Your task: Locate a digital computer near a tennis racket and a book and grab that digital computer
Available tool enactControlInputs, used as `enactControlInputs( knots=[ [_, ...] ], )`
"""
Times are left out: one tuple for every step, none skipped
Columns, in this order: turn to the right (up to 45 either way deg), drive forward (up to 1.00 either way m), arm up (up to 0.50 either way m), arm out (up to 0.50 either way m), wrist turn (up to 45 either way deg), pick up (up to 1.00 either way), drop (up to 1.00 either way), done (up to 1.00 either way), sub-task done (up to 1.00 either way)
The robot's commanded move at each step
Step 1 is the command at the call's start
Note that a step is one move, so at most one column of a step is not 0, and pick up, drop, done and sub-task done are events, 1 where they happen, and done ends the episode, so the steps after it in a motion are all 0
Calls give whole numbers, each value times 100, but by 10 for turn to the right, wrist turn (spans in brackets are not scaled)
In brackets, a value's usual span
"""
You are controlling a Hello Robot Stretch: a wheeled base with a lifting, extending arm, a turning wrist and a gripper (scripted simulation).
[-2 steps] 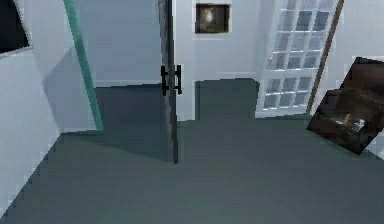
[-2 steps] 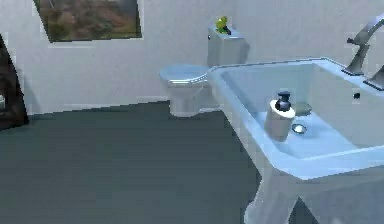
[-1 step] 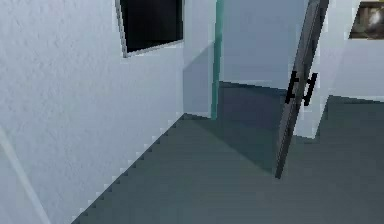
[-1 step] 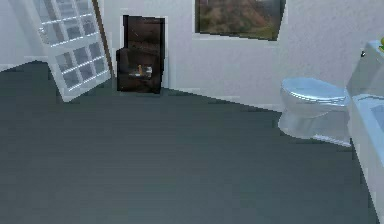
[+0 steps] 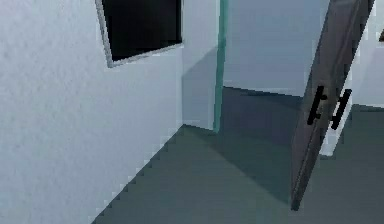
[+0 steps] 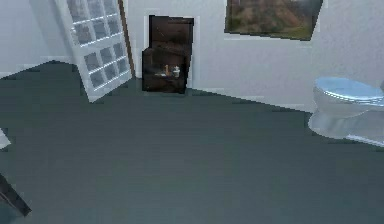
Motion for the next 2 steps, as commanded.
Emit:
enactControlInputs(
  knots=[
    [120, 0, 0, 0, 0, 0, 0, 0, 0],
    [0, 100, 0, 0, 0, 0, 0, 0, 0]
  ],
)
